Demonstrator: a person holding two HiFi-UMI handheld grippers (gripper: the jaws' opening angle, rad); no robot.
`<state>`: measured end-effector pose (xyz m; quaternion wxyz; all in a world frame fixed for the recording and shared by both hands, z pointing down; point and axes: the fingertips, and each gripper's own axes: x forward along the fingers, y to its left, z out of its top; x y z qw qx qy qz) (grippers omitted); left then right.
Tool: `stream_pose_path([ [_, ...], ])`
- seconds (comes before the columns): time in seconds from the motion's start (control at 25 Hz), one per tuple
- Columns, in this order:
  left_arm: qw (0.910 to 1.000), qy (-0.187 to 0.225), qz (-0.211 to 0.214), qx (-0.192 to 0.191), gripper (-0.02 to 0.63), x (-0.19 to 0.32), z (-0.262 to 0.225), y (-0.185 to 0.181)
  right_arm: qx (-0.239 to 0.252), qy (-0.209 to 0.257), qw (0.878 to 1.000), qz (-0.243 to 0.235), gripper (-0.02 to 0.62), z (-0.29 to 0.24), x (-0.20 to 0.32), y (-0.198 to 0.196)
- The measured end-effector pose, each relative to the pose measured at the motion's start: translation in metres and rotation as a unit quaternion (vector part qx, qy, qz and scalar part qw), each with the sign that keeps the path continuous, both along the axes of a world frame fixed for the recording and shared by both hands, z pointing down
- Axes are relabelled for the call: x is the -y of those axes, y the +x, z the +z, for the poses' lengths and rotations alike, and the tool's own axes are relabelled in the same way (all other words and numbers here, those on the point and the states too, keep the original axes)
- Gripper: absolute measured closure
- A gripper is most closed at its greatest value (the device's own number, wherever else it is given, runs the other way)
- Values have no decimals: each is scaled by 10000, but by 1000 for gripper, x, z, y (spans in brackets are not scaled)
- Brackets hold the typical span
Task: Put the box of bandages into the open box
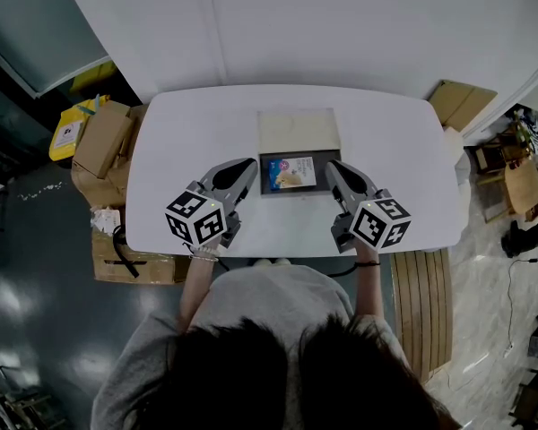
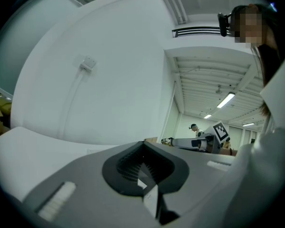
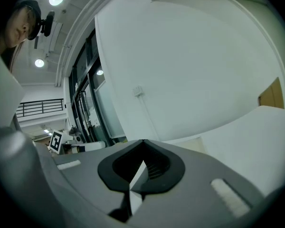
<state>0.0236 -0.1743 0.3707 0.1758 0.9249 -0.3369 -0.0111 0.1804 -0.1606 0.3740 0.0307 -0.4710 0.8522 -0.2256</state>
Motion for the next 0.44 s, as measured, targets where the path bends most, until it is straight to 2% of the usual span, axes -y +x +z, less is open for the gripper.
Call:
stream_pose_path([
  [0.44,10000,9,14,36,607,2,0,1,-59,53,10000,-31,583,-3,1,-1],
])
